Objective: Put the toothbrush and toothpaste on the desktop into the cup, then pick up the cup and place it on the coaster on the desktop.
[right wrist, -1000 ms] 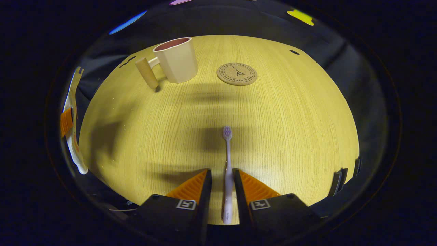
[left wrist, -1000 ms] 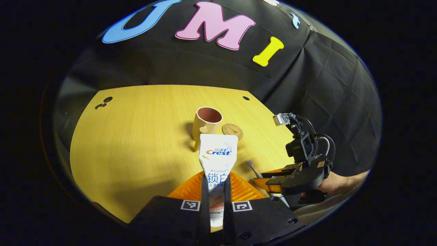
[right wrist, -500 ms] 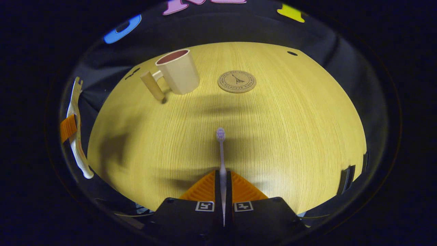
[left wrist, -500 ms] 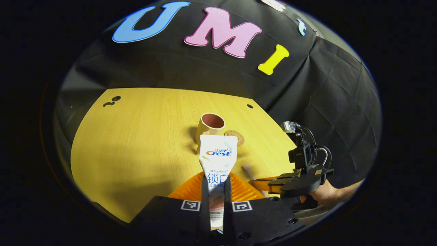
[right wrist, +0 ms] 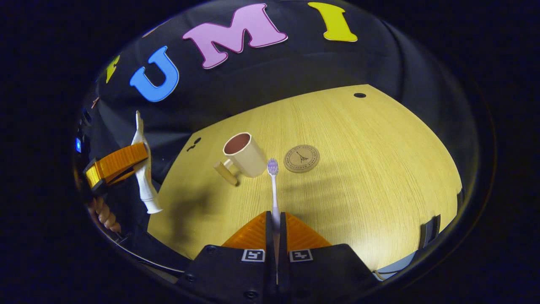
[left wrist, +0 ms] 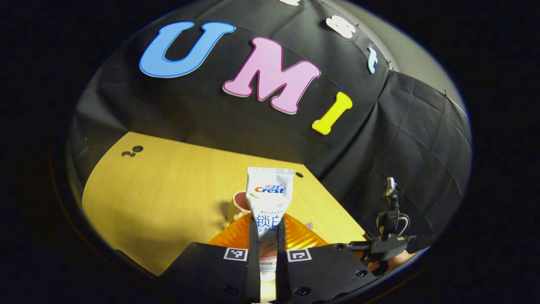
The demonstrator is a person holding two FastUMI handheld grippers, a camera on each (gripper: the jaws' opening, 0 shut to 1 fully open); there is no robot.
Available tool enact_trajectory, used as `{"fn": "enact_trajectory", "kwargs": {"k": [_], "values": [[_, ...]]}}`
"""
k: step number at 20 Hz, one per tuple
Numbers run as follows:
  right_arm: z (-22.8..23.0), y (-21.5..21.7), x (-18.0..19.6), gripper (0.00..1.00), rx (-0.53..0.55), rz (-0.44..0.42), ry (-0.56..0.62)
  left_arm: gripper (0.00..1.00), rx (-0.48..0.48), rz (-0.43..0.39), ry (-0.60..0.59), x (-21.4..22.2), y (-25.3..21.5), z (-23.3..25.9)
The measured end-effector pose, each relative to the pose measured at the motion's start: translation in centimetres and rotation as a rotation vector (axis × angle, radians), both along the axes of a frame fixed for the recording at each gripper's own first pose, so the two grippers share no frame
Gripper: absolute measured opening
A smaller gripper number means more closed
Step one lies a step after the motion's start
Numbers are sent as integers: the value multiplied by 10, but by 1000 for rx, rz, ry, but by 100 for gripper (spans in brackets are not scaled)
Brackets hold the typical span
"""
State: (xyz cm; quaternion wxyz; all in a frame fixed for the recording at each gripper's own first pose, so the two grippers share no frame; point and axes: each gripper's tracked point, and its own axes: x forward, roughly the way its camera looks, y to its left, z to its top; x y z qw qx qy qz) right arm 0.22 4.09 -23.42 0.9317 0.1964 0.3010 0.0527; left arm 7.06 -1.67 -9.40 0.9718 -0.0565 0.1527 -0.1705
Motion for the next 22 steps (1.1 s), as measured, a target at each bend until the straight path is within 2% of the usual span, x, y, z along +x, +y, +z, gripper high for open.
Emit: {"fn": "enact_trajectory", "kwargs": {"k": [4, 9, 15, 22], "values": [[20, -18, -6, 6, 33, -26, -46, 19, -2, -18, -57, 42, -14, 23], [28, -47, -18, 6, 58, -92, -67, 19, 18, -69, -91, 88, -36, 24], [36, -76, -42, 6, 87, -179, -77, 19, 76, -82, -127, 142, -42, 6], [55, -103, -58, 6, 83, -263, -121, 19, 97, -39, -85, 191, -33, -34]]}}
